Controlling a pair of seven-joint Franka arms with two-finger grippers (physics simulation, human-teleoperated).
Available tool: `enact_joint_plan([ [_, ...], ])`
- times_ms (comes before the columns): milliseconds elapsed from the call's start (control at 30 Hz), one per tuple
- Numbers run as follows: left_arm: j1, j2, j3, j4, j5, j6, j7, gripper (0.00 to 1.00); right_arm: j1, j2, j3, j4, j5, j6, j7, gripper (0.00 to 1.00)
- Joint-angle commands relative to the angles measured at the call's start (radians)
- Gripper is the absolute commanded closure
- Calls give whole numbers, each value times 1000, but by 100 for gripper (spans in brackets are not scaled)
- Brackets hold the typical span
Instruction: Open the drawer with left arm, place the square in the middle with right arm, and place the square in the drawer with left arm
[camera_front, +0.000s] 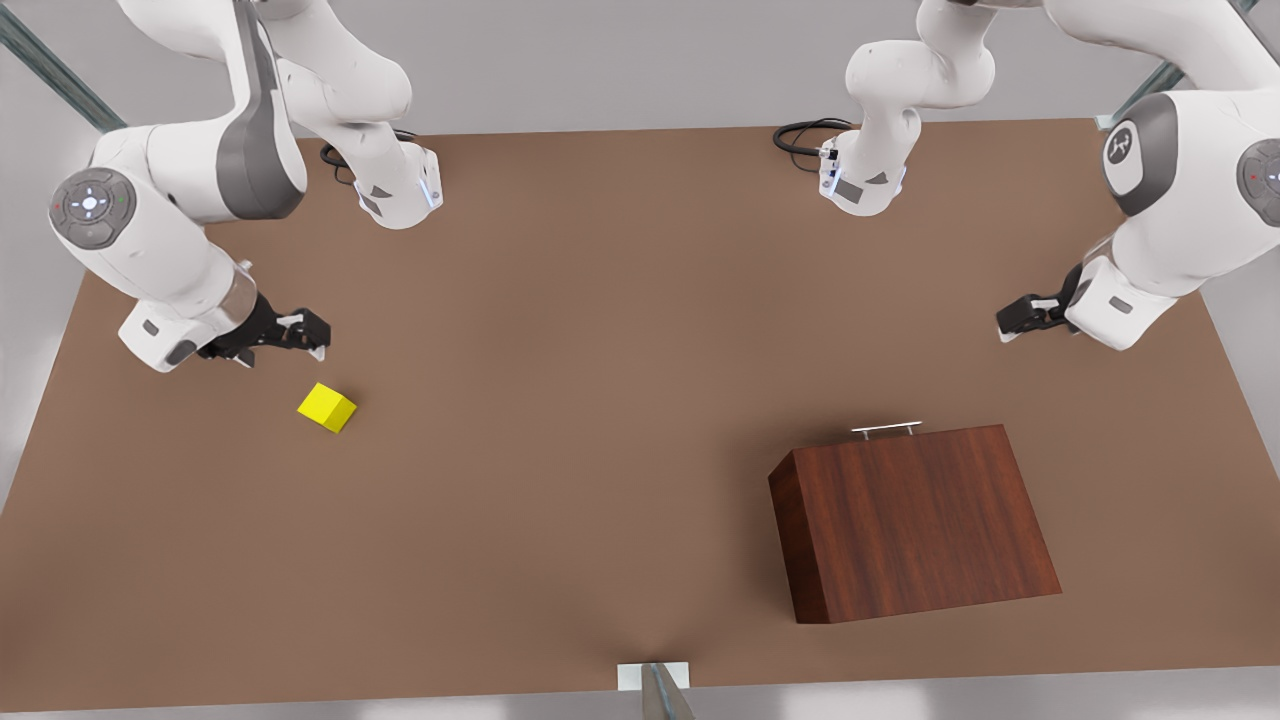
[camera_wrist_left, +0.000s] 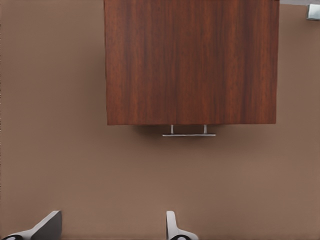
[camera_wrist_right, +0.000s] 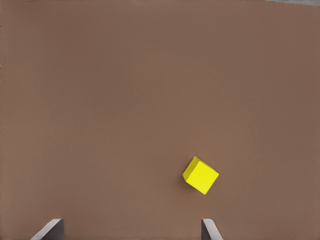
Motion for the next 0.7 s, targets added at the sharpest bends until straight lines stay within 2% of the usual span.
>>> enact_joint_plan([
  [0,-3,2,0,0,4,-11,1,0,-60,3,0,3,0,-6,37,0],
  [33,-3,10,-3,0,3,-33,-16,0,-60,4,2,10,0,-25,71,0],
  [67,-9,-7,-12,-95,9,-126,-15,0,-60,6,0,12,0,-26,67,0],
  [100,-9,-39,-32,-229,4,-108,-82,0,-62,6,-1,15,2,-26,65,0],
  [167,-16,-101,-52,-480,-28,197,-646,0,-62,6,-1,20,2,-26,64,0],
  [233,-16,-118,-54,-612,-31,452,-1038,0,-62,6,-1,20,2,-28,44,0],
  [333,-16,-170,-51,-825,-29,797,-1320,0,-62,6,-1,20,2,-31,42,0],
  [533,-16,-177,-52,-1003,-17,1148,-1464,0,-62,6,-3,23,3,-45,44,0],
  [667,-18,-168,-63,-1004,-16,1159,-1464,0,-74,52,-7,3,2,-5,8,0],
])
